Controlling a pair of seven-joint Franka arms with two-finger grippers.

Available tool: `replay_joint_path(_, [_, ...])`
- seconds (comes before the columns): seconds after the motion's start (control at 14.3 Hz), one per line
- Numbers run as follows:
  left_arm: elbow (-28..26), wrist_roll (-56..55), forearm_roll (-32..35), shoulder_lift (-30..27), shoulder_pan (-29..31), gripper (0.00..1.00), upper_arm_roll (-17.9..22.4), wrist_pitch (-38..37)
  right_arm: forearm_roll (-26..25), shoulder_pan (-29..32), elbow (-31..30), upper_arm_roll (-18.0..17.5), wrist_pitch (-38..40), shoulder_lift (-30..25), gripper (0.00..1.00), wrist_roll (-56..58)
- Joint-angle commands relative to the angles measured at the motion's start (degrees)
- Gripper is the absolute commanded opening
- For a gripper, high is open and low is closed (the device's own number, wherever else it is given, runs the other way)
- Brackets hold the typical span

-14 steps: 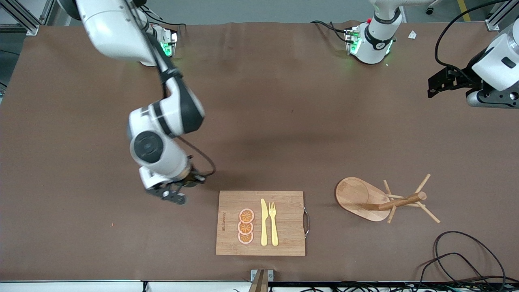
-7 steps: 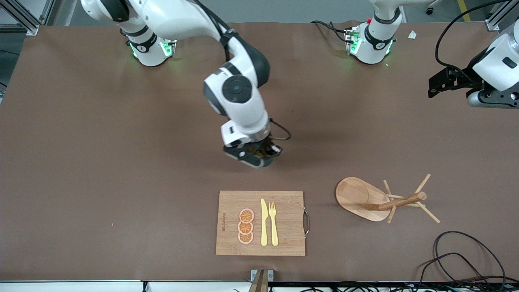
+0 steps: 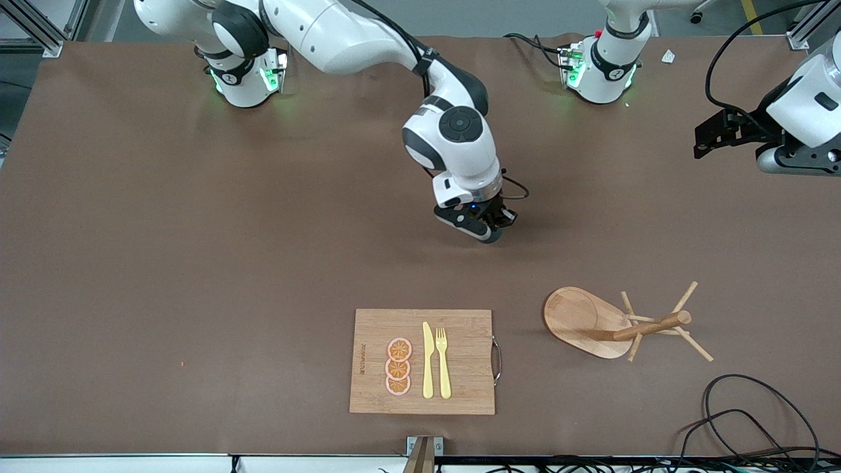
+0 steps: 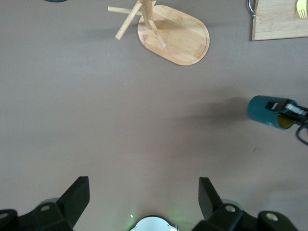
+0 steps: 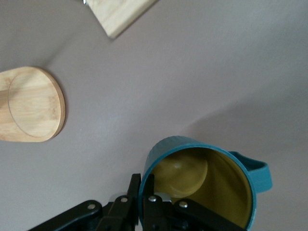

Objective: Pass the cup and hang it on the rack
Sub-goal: 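Carry the teal mug with the right gripper toward the table center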

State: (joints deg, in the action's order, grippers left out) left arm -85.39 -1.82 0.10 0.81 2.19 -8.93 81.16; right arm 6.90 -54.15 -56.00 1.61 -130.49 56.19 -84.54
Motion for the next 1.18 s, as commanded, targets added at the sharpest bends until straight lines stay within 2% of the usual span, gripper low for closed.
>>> replay_joint_path(0.0, [1.2,0.8,-1.0,0.5,0.4,1.00,-0.1,-0.1,0.7,-0.6,2.4,0.5,-4.4,3.9,0.14,-1.5])
replay_joint_path(0.14, [1.2,0.8,-1.0,0.5,0.4,1.00,-0.1,-0.1,0.7,-0.5,2.2,0.5,-4.4,4.0,0.24,-1.5])
replay_joint_path(0.28, [1.2,0.8,-1.0,0.5,0.4,1.00,0.0,-0.1,0.7,-0.3,2.2,0.5,-4.2,3.5,0.42,-1.4])
replay_joint_path(0.35, [1.2,0.8,-1.0,0.4,0.4,1.00,0.0,-0.1,0.8,0.2,2.2,0.4,-3.5,2.5,0.60,-1.3])
replay_joint_path(0.42, [1.2,0.8,-0.9,0.5,0.4,1.00,0.0,-0.1,0.9,0.5,2.2,0.3,-2.2,1.7,0.68,-1.2])
replay_joint_path(0.49, [1.2,0.8,-0.9,0.5,0.4,1.00,-0.1,-0.1,0.9,1.1,2.2,0.2,-0.4,0.7,0.82,-1.2])
replay_joint_path(0.56, [1.2,0.7,-0.9,0.4,0.3,1.00,-0.1,-0.1,0.9,1.9,2.2,0.2,1.5,-0.5,1.00,-0.9])
replay_joint_path(0.84, [1.2,0.7,-0.9,0.5,0.2,1.00,-0.2,-0.1,0.3,4.9,2.2,0.8,5.1,-4.4,1.00,0.8])
replay_joint_path(0.98, [1.2,0.6,-1.0,0.4,0.0,1.00,-0.2,-0.1,0.6,9.8,2.2,0.8,11.7,-7.3,1.00,9.0])
replay_joint_path(1.12, [1.2,0.3,-0.9,0.4,-0.1,1.00,-0.2,-0.1,0.7,16.7,2.2,0.8,22.0,-10.5,1.00,20.0])
